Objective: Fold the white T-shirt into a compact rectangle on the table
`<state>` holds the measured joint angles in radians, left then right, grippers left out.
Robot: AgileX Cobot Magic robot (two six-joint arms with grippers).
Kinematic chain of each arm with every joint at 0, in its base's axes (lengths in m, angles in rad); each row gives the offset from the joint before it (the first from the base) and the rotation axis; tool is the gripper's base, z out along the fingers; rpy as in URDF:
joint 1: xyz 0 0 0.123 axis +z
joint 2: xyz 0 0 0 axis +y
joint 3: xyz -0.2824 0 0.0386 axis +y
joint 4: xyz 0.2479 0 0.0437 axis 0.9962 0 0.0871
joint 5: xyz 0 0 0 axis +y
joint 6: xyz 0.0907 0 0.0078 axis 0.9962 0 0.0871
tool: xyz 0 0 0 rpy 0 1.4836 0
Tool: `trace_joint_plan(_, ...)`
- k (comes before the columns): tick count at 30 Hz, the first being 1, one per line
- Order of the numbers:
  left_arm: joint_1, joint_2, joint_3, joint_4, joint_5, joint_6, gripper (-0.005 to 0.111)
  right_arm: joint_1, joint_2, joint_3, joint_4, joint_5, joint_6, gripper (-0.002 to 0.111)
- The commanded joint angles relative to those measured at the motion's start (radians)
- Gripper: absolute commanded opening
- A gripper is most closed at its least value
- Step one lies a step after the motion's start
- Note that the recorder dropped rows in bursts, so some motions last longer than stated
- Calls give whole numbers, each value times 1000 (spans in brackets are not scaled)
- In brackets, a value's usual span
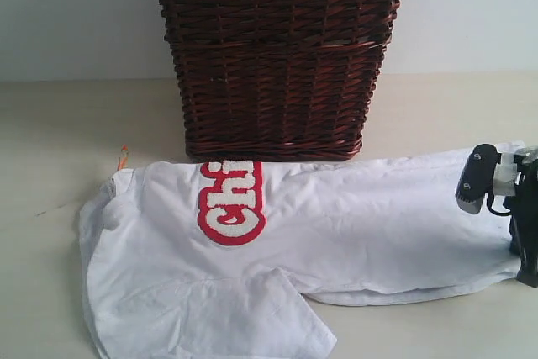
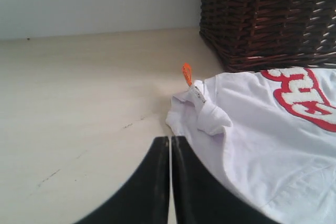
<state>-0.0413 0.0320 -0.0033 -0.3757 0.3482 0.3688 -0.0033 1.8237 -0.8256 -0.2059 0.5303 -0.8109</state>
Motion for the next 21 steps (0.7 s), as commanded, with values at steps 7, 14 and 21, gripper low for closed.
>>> trace_joint_plan(7, 3, -7, 3, -3, -2, -4, 4, -1, -245, 18, 646, -34, -478, 13)
trace_joint_plan(14, 3, -7, 3, -3, -2, -6, 4, 202, -206, 18, 1289, 126, -908, 17)
trace_joint_plan(21, 3, -7, 3, -3, -2, -6, 4, 466, -28, 13, 1422, 128, -968, 16)
